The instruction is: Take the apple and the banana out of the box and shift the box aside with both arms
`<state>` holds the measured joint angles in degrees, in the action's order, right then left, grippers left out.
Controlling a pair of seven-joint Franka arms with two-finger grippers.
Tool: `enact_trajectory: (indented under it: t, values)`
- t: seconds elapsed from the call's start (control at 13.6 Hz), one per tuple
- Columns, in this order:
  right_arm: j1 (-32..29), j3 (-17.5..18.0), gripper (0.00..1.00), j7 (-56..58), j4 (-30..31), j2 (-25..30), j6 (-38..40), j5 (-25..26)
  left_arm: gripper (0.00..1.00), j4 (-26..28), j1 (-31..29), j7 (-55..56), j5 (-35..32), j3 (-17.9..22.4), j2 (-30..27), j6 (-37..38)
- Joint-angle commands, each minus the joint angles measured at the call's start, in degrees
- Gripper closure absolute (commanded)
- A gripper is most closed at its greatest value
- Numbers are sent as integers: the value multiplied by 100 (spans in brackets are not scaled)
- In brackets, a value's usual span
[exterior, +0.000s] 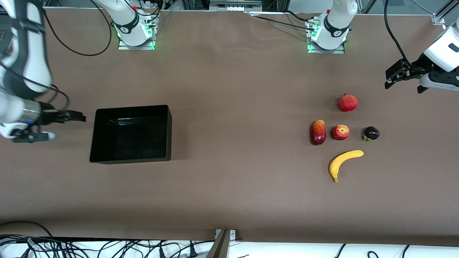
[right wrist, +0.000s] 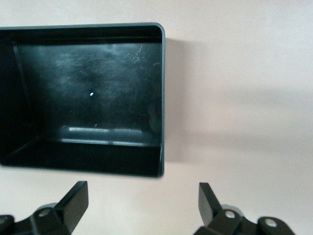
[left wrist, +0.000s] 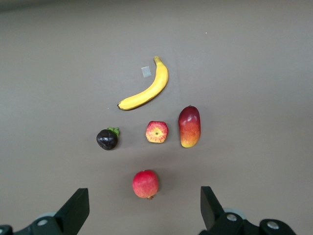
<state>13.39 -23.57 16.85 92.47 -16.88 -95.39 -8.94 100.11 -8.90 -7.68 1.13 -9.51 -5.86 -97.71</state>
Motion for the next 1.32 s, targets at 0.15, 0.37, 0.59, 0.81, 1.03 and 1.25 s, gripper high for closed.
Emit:
enact_trajectory:
  t: [0.15, 0.37, 0.59, 0.81, 1.03, 1.25]
  values:
    - [129, 28, 0, 90, -1352, -87, 1319, 332, 0, -202, -7, -6, 45, 55, 76, 77]
    - [25, 316, 0, -32, -1443, 61, 1488, 428, 0, -202, -7, -6, 45, 55, 76, 77]
    - [-791, 1475, 0, -601, -288, 841, 860, 1138, 0, -202, -7, -6, 45, 55, 76, 77]
    - [-1680, 2505, 0, -912, 1105, 1783, -207, 1167, 0, -202, -7, -6, 45, 55, 85, 77]
    - [-1664, 2367, 0, -886, 1019, 1794, 11, 896, 0, -202, -7, -23, 36, 55, 94, 77]
    - [-1463, 2270, 0, -920, 861, 1715, -67, 850, 0, -412, 28, -6, 37, -41, 182, 138]
